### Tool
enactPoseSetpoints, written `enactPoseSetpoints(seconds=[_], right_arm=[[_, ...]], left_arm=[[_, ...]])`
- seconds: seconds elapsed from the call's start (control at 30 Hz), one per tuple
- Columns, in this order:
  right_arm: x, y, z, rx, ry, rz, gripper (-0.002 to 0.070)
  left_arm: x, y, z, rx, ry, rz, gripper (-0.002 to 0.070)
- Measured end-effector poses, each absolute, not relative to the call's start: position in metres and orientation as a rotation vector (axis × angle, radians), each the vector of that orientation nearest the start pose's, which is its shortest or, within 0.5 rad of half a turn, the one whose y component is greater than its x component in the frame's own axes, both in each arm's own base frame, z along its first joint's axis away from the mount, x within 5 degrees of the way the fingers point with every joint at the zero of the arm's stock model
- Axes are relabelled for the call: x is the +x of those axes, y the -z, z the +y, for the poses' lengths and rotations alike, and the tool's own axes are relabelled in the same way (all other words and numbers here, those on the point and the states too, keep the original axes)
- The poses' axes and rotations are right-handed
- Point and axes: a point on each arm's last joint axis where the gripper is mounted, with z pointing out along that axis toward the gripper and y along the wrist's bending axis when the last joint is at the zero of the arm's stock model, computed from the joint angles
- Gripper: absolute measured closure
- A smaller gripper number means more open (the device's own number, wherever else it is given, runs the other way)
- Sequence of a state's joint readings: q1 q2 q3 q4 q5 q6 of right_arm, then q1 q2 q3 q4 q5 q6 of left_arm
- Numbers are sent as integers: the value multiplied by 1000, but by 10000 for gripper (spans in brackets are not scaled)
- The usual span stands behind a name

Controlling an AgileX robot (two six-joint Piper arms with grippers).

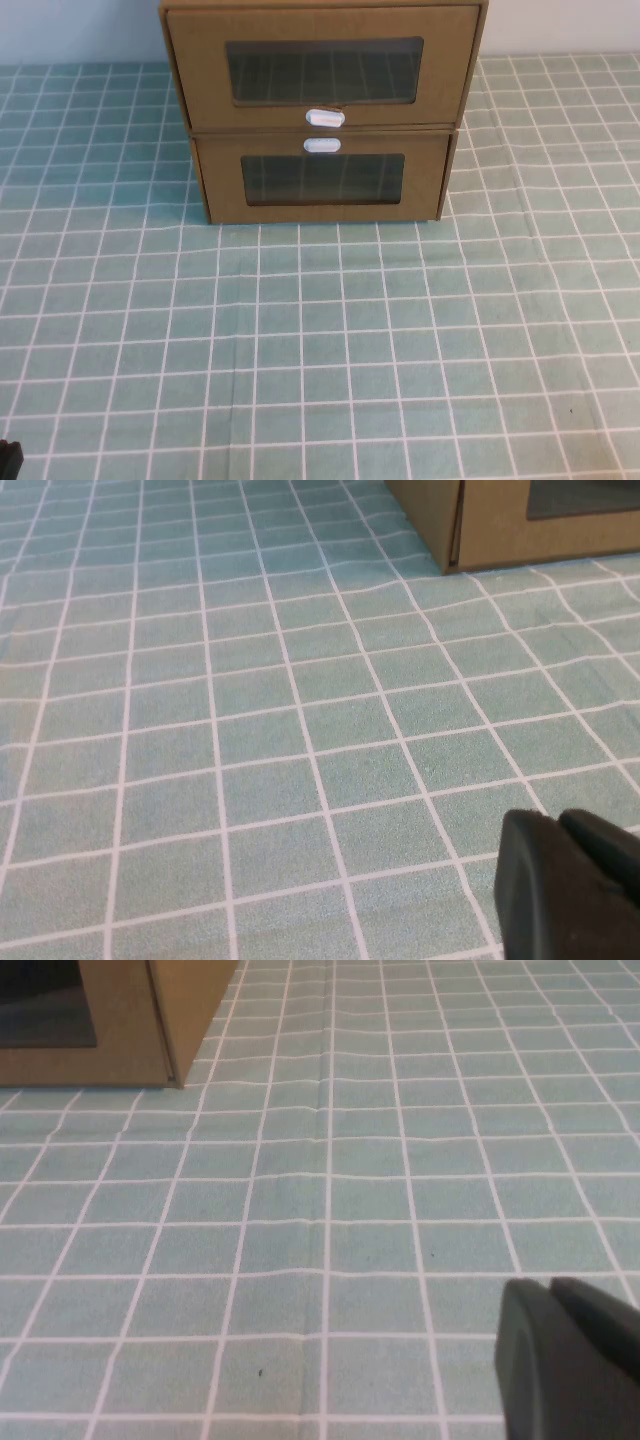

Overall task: Open the shoe box
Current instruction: 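Pull the top drawer of the cardboard box fully open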

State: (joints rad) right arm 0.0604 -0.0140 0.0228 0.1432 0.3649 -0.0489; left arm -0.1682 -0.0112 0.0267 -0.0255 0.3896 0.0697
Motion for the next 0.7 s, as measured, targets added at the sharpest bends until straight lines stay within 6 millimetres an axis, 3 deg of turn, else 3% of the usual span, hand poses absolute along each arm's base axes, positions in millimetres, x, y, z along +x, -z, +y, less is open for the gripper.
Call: enactPoseSetpoints(seconds=[0.7], right_arm=[[52,-174,8,-8,-156,1856,689]], left_arm=[[52,-171,-9,210,88,1866,680]])
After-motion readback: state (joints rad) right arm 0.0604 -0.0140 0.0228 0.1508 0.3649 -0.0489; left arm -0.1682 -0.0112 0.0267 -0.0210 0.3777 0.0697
